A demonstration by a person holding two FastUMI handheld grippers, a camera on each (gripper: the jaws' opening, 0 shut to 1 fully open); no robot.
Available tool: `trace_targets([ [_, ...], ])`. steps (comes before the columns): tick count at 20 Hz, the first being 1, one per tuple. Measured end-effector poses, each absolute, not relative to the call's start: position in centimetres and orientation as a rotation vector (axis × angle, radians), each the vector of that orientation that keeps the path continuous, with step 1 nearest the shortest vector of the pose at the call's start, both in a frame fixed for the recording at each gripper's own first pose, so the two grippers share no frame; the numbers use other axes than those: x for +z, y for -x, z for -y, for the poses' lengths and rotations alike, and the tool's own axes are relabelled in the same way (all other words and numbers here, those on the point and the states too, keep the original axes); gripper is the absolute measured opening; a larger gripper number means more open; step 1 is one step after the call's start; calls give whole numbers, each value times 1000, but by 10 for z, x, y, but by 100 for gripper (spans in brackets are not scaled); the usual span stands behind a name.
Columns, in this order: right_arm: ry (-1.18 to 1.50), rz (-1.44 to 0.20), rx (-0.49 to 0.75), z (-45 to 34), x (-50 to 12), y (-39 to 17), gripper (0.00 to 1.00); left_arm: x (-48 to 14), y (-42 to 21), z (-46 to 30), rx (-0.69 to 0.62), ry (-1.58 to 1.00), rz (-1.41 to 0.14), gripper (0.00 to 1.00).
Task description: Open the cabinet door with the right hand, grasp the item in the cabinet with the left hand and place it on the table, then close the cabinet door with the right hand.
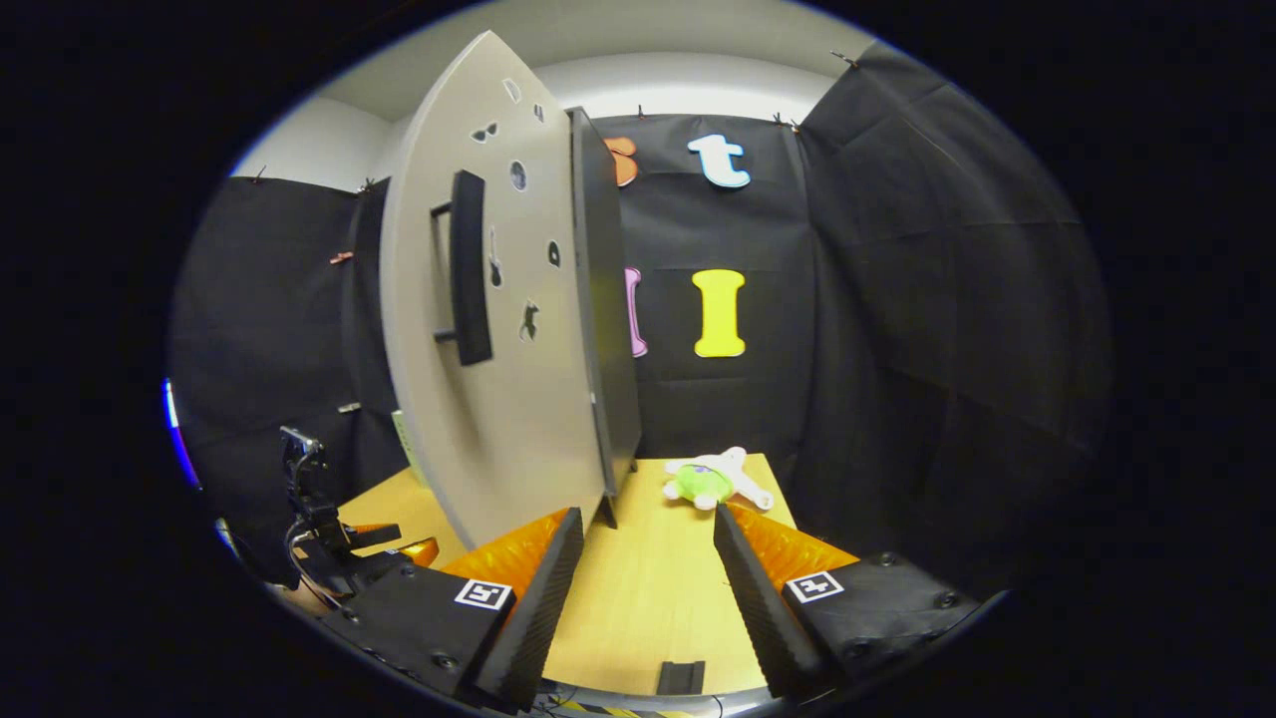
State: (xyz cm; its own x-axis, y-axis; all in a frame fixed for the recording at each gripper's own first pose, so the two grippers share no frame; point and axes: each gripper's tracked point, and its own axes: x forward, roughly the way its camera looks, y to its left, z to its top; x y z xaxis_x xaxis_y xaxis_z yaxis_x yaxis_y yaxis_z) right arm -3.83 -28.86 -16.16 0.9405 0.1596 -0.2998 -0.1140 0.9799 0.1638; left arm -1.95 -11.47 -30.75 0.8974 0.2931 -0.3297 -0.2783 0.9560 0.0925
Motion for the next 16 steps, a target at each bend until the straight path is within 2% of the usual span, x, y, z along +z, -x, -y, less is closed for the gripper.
trace_targets([
  [1, -147, -299, 175, 279, -149, 37, 85, -282, 23, 111, 298, -50, -319, 96],
  [3, -156, -250, 240, 262, -121, 35, 86, -232, 34, 106, 293, -31, -263, 96],
  [4, -164, -219, 262, 256, -106, 31, 80, -206, 36, 105, 277, -9, -226, 98],
  [5, -164, -199, 275, 253, -98, 26, 86, -180, 39, 103, 253, 8, -187, 96],
  [9, -163, -152, 322, 227, -76, 9, 87, -102, 57, 59, 281, 22, -49, 97],
  [13, -109, -139, 313, 210, -74, -4, 87, -76, 62, 23, 274, -19, -47, 94],
  [16, -121, -150, 277, 201, -77, -8, 86, -63, 50, 5, 207, -54, -44, 94],
])
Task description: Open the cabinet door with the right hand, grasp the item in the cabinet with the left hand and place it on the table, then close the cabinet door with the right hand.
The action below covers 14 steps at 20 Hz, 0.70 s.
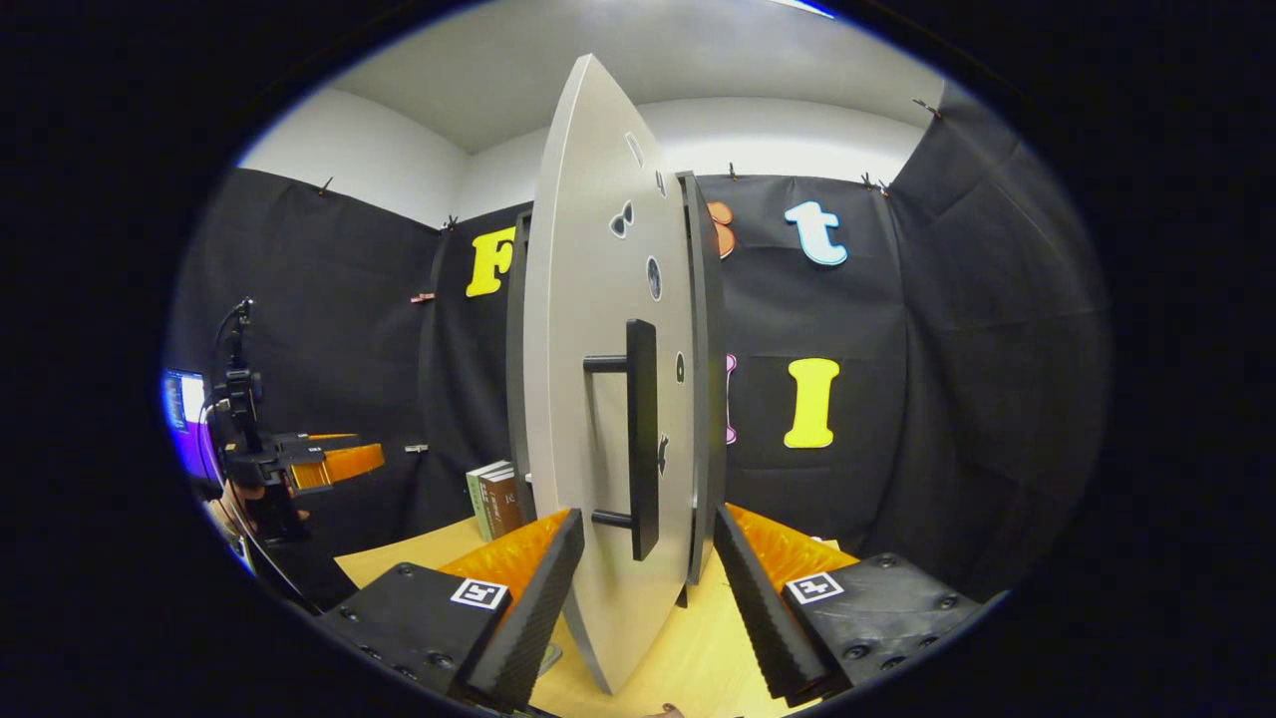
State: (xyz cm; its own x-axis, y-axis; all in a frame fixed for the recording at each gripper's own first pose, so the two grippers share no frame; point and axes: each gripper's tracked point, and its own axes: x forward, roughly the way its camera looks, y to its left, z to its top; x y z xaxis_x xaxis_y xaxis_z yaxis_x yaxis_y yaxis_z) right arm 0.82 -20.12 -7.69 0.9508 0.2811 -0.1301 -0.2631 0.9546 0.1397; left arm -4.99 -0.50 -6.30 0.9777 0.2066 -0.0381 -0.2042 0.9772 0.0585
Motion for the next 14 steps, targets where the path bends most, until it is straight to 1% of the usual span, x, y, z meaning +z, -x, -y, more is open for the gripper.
trace_targets([
  [3, -88, -148, 245, 175, -74, -9, 88, -49, 37, -7, 125, -45, -30, 96],
  [6, -103, -148, 245, 123, -80, -14, 88, -37, 25, -30, 69, -37, -2, 95],
  [9, -122, -164, 281, 68, -87, -32, 88, -41, 19, -63, 51, -52, -21, 95],
  [12, -88, -164, 283, 24, -91, -60, 88, -47, 17, -83, 35, -37, -48, 95],
  [14, -94, -172, 317, -10, -94, -77, 88, -52, 19, -95, 38, -27, -72, 95],
])
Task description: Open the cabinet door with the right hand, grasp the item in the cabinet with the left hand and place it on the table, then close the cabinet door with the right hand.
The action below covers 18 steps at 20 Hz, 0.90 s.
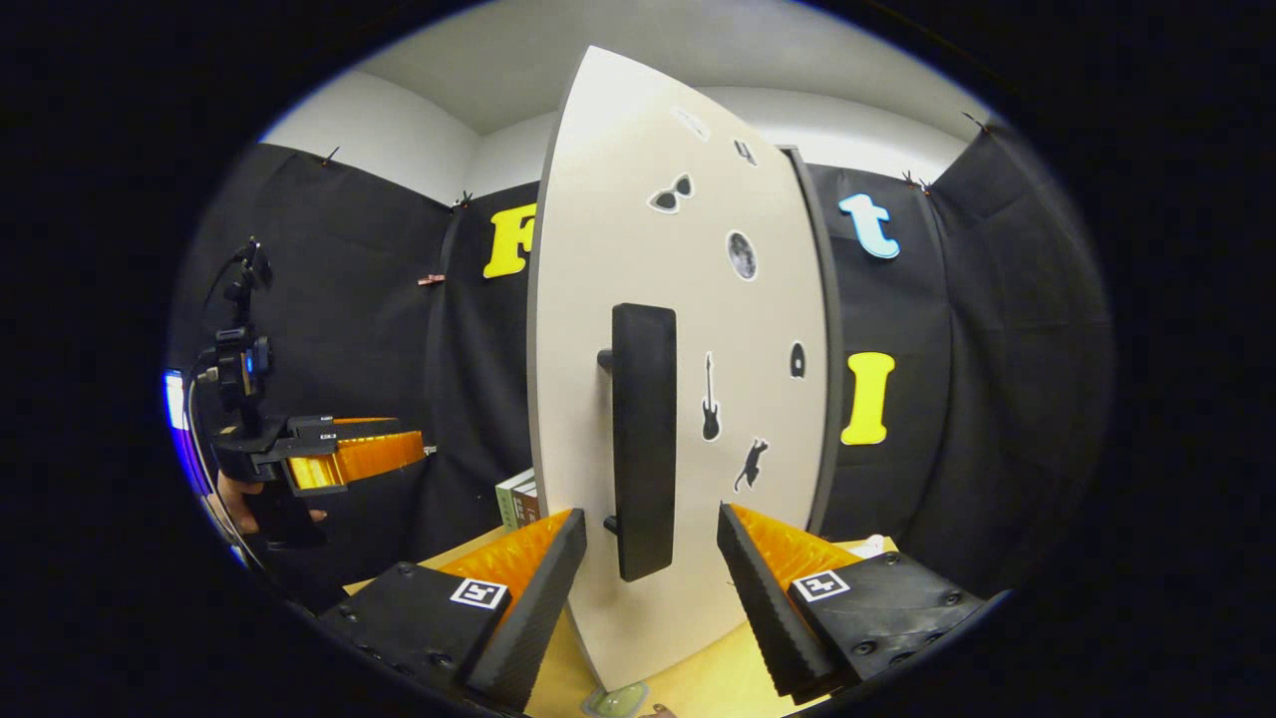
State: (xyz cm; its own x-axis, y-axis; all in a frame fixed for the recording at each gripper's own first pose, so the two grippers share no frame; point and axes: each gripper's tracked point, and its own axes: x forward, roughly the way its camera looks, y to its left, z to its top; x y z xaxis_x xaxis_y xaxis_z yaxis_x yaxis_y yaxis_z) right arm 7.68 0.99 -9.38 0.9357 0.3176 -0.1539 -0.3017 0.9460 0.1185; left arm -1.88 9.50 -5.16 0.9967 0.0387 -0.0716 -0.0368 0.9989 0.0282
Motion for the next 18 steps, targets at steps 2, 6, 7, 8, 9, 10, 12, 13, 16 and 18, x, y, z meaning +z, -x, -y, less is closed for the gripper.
trace_targets([
  [2, -105, -171, 357, -35, -88, -78, 89, -50, 16, -102, 46, -29, -82, 94],
  [6, -66, -143, 317, -17, -72, -77, 89, -50, 4, -84, 18, 21, -107, 95],
  [7, -56, -144, 292, -6, -74, -76, 89, -45, -1, -76, 6, 40, -96, 95],
  [8, -47, -131, 261, 6, -71, -79, 90, -41, -4, -68, -7, 57, -91, 95],
  [9, -43, -110, 226, 18, -65, -86, 92, -39, -8, -60, -21, 67, -90, 95],
  [10, -48, -95, 199, 28, -62, -89, 92, -37, -11, -52, -36, 65, -89, 95],
  [12, -90, -108, 178, 40, -65, -91, 93, -29, -16, -41, -43, 48, -71, 94],
  [13, -113, -120, 169, 46, -67, -93, 95, -26, -18, -35, -47, 44, -60, 95],
  [16, -148, -121, 170, 58, -63, -97, 97, -23, -24, -19, -58, 41, -39, 95],
  [18, -149, -110, 177, 62, -61, -97, 97, -22, -28, -14, -55, 30, -39, 95],
])
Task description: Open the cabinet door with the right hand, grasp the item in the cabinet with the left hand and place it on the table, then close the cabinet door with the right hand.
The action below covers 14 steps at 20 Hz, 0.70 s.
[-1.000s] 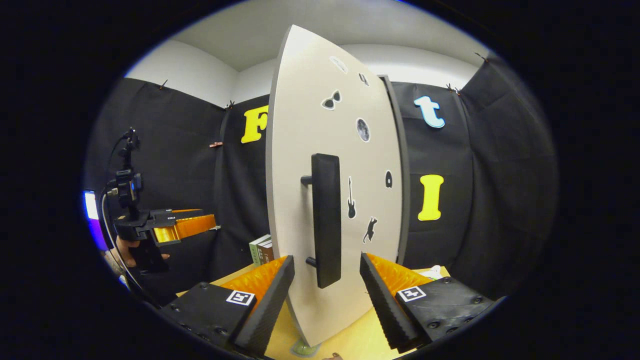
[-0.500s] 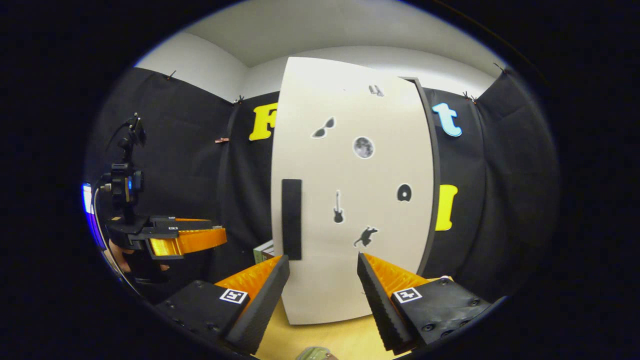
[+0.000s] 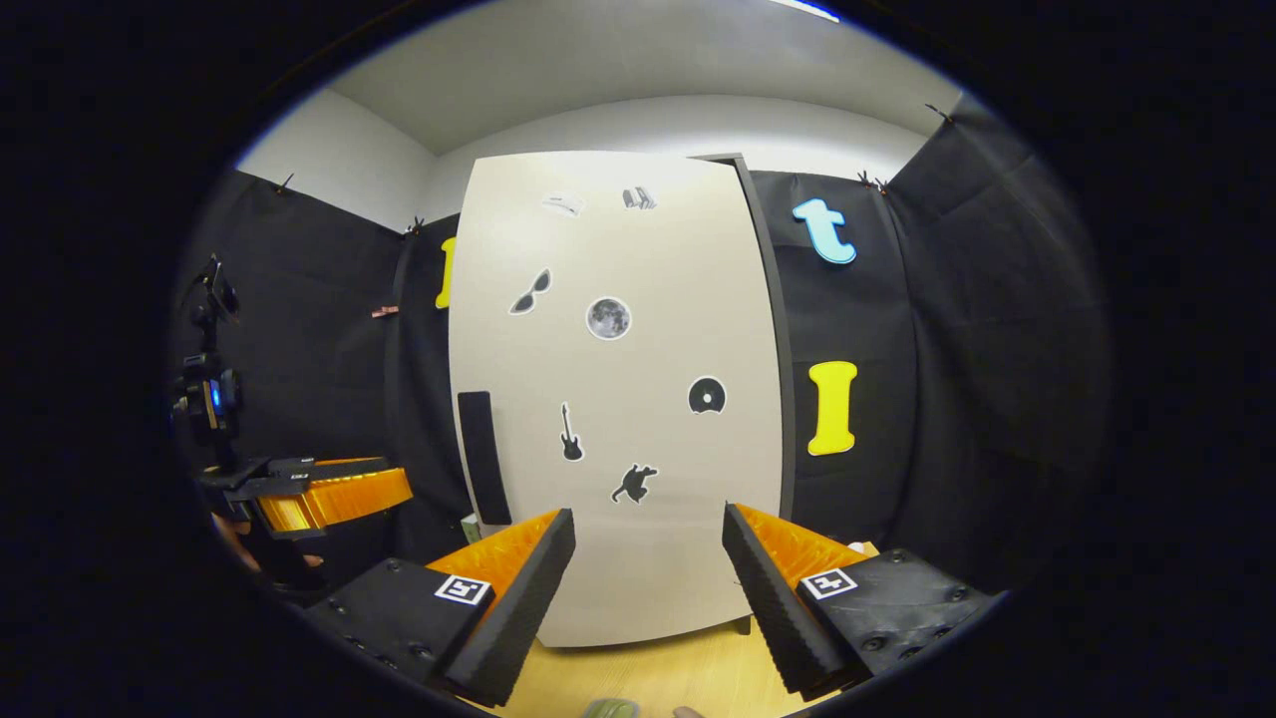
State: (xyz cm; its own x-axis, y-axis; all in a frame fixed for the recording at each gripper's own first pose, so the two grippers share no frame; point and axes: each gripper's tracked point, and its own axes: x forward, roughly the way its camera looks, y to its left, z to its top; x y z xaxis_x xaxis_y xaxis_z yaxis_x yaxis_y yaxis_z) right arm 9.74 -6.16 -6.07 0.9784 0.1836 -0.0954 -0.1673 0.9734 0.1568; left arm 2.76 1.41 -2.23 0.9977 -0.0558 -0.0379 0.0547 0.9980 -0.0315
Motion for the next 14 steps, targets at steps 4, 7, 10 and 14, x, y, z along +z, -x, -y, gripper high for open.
trace_targets([
  [4, -108, -79, 173, 69, -58, -98, 97, -21, -36, -7, -54, 18, -33, 95],
  [7, -101, -69, 174, 73, -53, -97, 97, -17, -40, -3, -50, -3, -21, 94],
  [10, -96, -55, 163, 79, -50, -96, 97, -12, -42, -4, -28, -17, 4, 94],
  [14, -102, -58, 162, 81, -49, -95, 97, -13, -47, -1, -16, -45, 2, 95],
])
